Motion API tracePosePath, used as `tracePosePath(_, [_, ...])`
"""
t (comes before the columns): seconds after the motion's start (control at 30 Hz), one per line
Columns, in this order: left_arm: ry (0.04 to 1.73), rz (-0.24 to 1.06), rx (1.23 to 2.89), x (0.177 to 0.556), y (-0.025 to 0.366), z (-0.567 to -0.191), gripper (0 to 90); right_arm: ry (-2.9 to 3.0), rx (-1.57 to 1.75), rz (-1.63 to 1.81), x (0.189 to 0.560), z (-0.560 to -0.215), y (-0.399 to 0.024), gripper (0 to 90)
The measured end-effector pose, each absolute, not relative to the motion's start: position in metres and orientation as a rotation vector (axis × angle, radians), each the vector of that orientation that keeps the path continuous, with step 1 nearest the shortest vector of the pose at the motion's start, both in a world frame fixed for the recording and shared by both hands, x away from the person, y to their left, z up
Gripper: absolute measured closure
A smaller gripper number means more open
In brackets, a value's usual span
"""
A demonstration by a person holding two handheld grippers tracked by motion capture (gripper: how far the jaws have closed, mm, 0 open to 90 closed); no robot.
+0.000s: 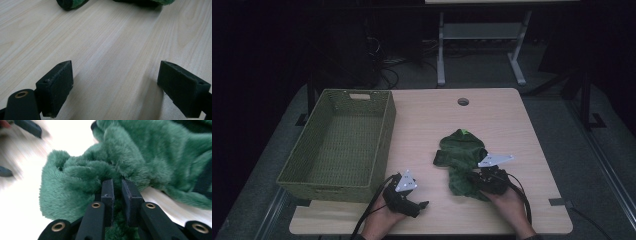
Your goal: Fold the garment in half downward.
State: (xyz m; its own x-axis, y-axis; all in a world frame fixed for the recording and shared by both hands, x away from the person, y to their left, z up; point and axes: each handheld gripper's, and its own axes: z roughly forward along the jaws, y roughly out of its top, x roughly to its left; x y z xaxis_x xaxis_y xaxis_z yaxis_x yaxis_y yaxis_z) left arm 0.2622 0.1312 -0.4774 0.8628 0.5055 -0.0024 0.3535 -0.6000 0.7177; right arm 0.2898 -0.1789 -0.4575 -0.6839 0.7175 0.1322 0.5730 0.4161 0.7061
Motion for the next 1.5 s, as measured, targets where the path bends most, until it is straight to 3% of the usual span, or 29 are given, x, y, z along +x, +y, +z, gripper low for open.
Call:
tracePosePath(0.73, [0.619, 0.261, 2.276, 0.262, 0.131, -0.477, 12.5, 2.371, 1.133, 1.19, 0.251, -0.436, -0.248, 68.8])
tracePosePath(1.07, [0.618, 0.261, 2.276, 0.262, 0.131, -0.477, 12.5, 2.349, 1.167, 1.208, 0.224, -0.442, -0.283, 65.9])
tracePosePath(1.5, [0.622, 0.261, 2.27, 0.262, 0.131, -0.477, 12.5, 2.391, 1.217, 1.197, 0.199, -0.461, -0.3, 65.7])
